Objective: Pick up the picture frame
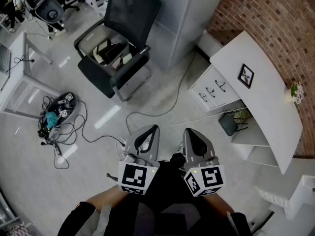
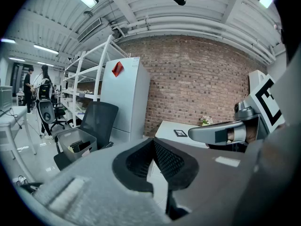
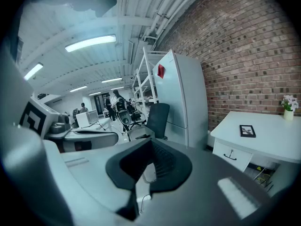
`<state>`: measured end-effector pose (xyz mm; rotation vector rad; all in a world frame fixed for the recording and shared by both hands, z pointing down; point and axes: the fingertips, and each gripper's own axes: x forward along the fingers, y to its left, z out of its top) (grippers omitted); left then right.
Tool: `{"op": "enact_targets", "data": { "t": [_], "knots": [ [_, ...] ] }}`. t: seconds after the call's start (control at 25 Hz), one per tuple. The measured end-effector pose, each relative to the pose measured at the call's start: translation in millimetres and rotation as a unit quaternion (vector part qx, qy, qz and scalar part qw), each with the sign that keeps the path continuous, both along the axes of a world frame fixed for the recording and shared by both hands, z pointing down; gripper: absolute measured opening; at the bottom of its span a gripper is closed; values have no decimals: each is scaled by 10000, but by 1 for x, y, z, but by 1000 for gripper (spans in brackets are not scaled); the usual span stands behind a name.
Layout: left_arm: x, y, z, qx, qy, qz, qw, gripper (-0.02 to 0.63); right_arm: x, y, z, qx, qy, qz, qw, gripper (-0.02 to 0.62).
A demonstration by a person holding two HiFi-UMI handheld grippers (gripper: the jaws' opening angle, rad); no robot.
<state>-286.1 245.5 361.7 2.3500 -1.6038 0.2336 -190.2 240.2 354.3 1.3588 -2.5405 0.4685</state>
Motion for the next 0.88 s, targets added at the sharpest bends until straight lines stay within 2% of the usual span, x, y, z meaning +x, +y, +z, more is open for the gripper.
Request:
{"op": "enact_targets", "data": {
  "t": [0.52,0.88],
  "knots": [
    [4,-5,-5,27,9,73,10000,-3,4,-4,-5,10,-54,50,10000,0],
    [30,-18,-10,69,11,122,9999,-3,34,-17,-8,-6,-162,191,9997,2]
  ]
}}
